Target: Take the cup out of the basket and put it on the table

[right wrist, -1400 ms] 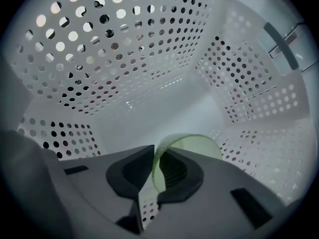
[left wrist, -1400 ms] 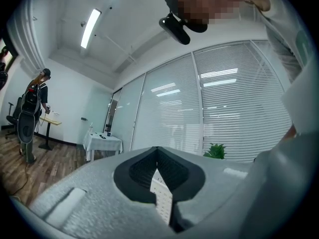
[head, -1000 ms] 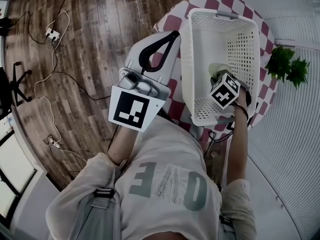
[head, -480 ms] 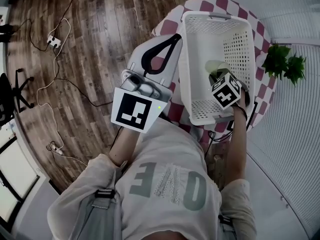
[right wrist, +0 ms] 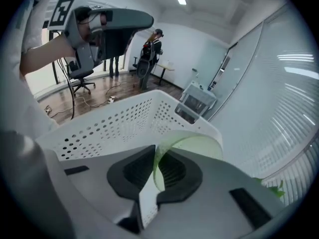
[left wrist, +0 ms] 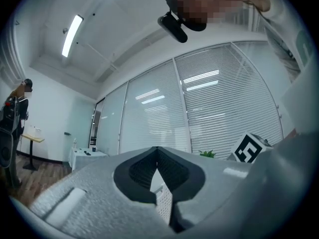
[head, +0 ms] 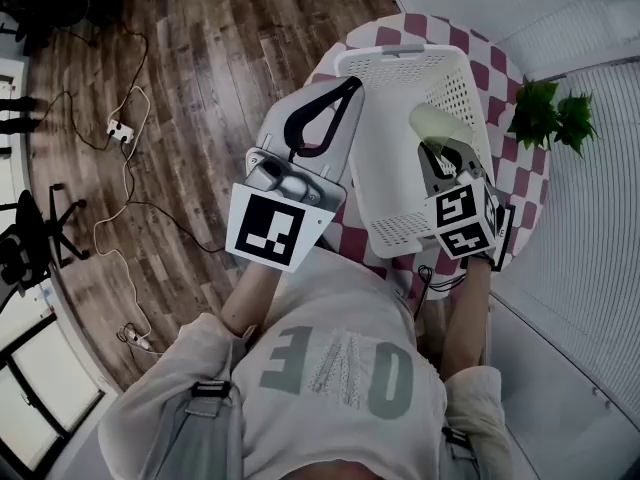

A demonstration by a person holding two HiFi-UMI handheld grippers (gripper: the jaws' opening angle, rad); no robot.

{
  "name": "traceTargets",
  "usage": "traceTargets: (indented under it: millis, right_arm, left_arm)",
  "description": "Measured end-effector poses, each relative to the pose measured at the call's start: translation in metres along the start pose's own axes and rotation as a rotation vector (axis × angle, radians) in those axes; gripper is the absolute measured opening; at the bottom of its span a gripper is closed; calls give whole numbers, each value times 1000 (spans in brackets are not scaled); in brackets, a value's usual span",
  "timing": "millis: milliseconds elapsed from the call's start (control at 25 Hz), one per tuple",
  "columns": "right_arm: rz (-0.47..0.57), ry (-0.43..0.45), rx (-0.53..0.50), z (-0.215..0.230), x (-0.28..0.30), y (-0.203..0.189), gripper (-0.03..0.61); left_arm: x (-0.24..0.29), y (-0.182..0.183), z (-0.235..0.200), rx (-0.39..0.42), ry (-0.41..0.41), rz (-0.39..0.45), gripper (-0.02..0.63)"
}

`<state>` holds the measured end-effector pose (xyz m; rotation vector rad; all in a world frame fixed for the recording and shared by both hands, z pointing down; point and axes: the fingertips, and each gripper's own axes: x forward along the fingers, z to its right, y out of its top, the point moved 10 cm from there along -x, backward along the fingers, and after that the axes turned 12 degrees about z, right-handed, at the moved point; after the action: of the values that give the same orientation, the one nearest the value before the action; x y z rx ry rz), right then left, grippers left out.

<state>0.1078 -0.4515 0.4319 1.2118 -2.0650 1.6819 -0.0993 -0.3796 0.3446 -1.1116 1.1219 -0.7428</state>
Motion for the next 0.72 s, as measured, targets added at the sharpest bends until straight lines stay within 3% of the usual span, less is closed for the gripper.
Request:
traceTargets:
  millis: [240,720]
  right_arm:
    - [263,-192,89,0,-53,23,28]
    - [904,-487,455,-8,-171,23,29]
  left_arm:
    - [27,17,28,50,-101,30,3]
    - [59,33,80,48,-292,101,3]
